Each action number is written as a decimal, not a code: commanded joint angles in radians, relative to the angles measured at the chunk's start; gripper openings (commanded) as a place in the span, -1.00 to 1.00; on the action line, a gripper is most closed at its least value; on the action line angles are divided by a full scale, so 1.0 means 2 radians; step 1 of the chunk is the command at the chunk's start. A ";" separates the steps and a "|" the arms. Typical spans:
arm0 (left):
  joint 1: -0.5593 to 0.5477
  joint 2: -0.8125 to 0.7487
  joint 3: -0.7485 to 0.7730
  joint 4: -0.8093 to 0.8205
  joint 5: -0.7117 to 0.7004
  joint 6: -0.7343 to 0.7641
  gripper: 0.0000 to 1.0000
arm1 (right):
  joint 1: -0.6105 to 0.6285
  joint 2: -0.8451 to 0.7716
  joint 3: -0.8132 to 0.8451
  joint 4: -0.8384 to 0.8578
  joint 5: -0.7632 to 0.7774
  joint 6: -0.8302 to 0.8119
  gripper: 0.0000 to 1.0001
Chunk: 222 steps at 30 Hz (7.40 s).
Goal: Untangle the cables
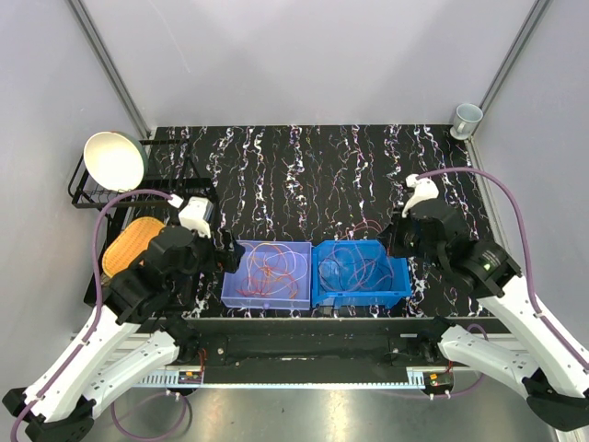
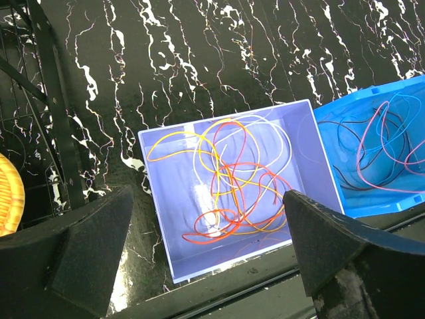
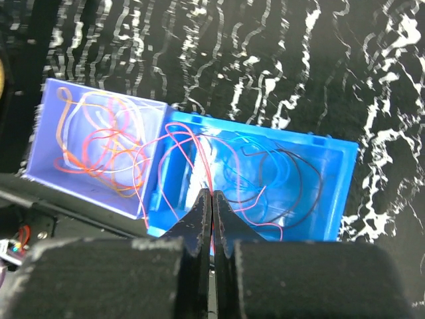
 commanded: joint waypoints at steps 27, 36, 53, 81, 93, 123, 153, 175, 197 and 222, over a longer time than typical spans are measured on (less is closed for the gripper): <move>-0.001 -0.003 -0.001 0.018 -0.014 -0.002 0.98 | -0.002 0.080 -0.094 0.036 0.036 0.056 -1.00; -0.002 -0.003 -0.001 0.018 -0.015 -0.003 0.97 | -0.002 0.113 -0.107 0.059 0.033 0.056 -1.00; -0.001 -0.006 -0.001 0.018 -0.015 -0.001 0.97 | -0.001 0.189 -0.103 0.111 0.037 0.036 -1.00; -0.002 -0.015 -0.001 0.018 -0.015 -0.001 0.97 | -0.001 0.122 -0.025 0.009 0.094 0.066 0.18; -0.001 -0.023 -0.002 0.017 -0.018 -0.002 0.97 | -0.002 0.133 0.021 0.092 0.213 0.007 0.99; -0.002 -0.058 -0.005 0.019 -0.021 -0.003 0.97 | -0.186 0.062 -0.281 0.629 0.191 -0.279 0.99; -0.002 -0.054 -0.006 0.018 -0.028 -0.005 0.97 | -0.347 0.355 -0.408 1.020 -0.060 -0.216 0.99; 0.000 -0.021 -0.005 0.016 -0.093 -0.023 0.97 | -0.360 0.360 -0.386 0.986 0.007 -0.194 0.99; 0.053 -0.023 -0.338 0.604 -0.314 0.211 0.97 | -0.360 0.360 -0.385 0.986 0.007 -0.194 0.99; 0.250 0.270 -0.357 0.933 -0.150 0.168 0.97 | -0.360 0.360 -0.387 0.987 0.007 -0.193 0.99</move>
